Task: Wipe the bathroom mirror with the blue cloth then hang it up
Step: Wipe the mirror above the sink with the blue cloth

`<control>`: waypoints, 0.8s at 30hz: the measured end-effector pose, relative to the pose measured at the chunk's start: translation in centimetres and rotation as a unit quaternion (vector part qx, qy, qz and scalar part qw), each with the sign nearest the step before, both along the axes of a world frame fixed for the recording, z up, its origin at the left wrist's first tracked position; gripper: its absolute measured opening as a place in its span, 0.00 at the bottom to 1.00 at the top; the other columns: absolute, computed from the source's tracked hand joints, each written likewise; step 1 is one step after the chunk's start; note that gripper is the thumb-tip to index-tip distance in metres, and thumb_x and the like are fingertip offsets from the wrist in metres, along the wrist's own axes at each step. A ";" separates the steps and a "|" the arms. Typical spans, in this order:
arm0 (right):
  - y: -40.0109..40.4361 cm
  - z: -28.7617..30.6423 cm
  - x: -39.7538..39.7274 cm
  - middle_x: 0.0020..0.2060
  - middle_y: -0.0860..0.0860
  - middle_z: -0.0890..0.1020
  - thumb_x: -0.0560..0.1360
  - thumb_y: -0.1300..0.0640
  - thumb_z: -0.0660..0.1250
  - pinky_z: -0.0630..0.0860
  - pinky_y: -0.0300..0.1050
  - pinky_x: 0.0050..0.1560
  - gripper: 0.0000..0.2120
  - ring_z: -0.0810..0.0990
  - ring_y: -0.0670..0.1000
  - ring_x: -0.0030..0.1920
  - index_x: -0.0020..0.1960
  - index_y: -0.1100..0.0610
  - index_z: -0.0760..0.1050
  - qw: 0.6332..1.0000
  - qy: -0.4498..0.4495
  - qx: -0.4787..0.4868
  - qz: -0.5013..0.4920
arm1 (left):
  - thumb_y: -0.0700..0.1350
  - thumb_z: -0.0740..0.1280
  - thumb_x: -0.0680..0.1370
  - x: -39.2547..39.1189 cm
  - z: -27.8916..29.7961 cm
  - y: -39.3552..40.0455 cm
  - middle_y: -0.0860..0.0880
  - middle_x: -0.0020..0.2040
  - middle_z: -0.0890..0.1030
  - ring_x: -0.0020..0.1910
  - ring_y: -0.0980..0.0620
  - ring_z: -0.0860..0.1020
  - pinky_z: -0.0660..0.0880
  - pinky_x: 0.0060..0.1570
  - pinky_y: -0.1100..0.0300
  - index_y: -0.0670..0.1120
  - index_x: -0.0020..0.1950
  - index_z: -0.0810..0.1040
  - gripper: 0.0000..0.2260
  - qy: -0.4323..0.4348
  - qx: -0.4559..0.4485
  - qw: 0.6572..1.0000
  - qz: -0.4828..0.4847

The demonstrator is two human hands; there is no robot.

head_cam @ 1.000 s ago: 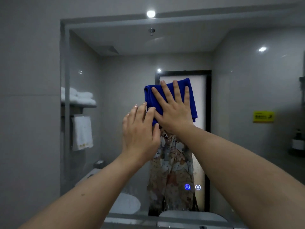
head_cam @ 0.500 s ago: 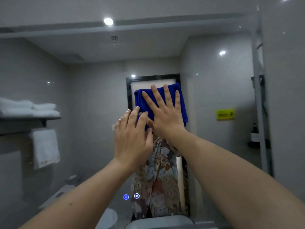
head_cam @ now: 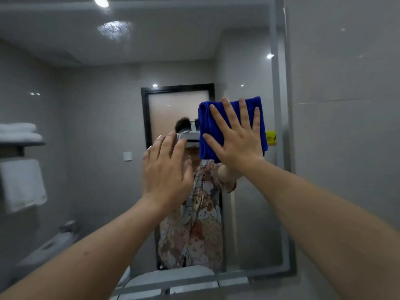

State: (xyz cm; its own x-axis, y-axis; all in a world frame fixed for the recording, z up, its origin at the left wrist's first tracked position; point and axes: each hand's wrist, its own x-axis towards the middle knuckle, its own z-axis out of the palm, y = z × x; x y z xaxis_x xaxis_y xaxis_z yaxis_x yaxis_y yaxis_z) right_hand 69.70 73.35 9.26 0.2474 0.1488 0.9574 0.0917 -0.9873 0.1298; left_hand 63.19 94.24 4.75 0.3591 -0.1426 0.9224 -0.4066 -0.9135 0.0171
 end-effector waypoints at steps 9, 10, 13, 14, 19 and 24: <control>-3.7 -1.1 0.3 0.85 0.50 0.51 0.81 0.28 0.45 0.44 0.72 0.79 0.37 0.46 0.62 0.83 0.85 0.43 0.46 1.000 -0.020 0.002 -0.004 | 0.53 0.60 0.78 -0.3 -1.5 -2.4 0.46 0.77 0.67 0.76 0.43 0.60 0.58 0.75 0.43 0.49 0.74 0.69 0.25 0.001 0.005 1.000 0.008; -4.2 -1.4 0.3 0.85 0.51 0.51 0.81 0.27 0.45 0.44 0.72 0.79 0.37 0.46 0.62 0.83 0.85 0.43 0.46 1.000 -0.024 0.009 -0.004 | 0.53 0.60 0.78 -0.2 -1.5 -2.4 0.46 0.76 0.68 0.76 0.43 0.61 0.58 0.75 0.42 0.48 0.74 0.69 0.24 -0.001 0.006 1.000 0.009; -4.9 -2.2 0.4 0.84 0.51 0.52 0.81 0.27 0.44 0.45 0.73 0.78 0.37 0.47 0.63 0.83 0.85 0.43 0.47 0.999 -0.033 0.024 -0.003 | 0.52 0.60 0.78 -0.1 -1.5 -2.3 0.45 0.75 0.69 0.75 0.42 0.62 0.59 0.74 0.41 0.48 0.73 0.70 0.24 -0.006 0.005 1.000 0.018; -4.9 -2.4 0.4 0.84 0.51 0.52 0.81 0.27 0.45 0.45 0.73 0.78 0.37 0.47 0.63 0.83 0.85 0.42 0.46 0.999 -0.035 0.029 -0.004 | 0.52 0.61 0.77 -0.1 -1.4 -2.3 0.45 0.75 0.69 0.75 0.42 0.62 0.59 0.73 0.42 0.48 0.73 0.70 0.24 -0.007 0.001 1.000 0.018; -4.5 -4.0 0.2 0.85 0.53 0.51 0.80 0.25 0.46 0.44 0.77 0.76 0.40 0.46 0.68 0.82 0.85 0.44 0.47 0.998 -0.030 0.057 -0.008 | 0.53 0.60 0.77 -0.1 -1.9 -2.6 0.45 0.76 0.68 0.76 0.43 0.61 0.58 0.73 0.42 0.49 0.73 0.69 0.24 0.011 -0.006 1.000 0.022; -4.5 -8.4 -0.2 0.84 0.57 0.50 0.79 0.24 0.46 0.43 0.81 0.74 0.41 0.45 0.72 0.81 0.85 0.45 0.48 0.999 -0.011 0.052 -0.008 | 0.55 0.61 0.76 0.0 -2.6 -3.1 0.45 0.76 0.67 0.75 0.41 0.61 0.59 0.73 0.41 0.49 0.73 0.69 0.26 0.015 0.006 1.000 0.027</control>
State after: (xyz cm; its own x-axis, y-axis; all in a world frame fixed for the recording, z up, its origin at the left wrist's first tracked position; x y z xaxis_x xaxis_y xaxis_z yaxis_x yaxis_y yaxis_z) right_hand 69.50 68.83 0.85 0.2276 0.0441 0.9728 0.0749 -0.9968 0.0277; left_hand 63.18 91.11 2.19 0.3937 -0.1327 0.9096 -0.3563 -0.9342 0.0179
